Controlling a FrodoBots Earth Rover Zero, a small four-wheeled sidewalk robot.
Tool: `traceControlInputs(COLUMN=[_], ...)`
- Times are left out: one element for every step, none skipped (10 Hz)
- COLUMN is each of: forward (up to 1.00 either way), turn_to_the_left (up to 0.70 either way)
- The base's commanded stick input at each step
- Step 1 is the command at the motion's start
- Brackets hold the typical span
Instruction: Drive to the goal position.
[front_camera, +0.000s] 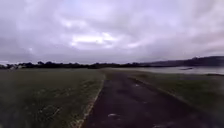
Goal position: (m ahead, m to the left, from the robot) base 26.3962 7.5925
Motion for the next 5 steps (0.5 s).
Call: traceControlInputs(forward=[0.85,0.85,0.85,0.85,0.85], turn_to_the_left=[0.0,0.0,0.0,0.0,0.0])
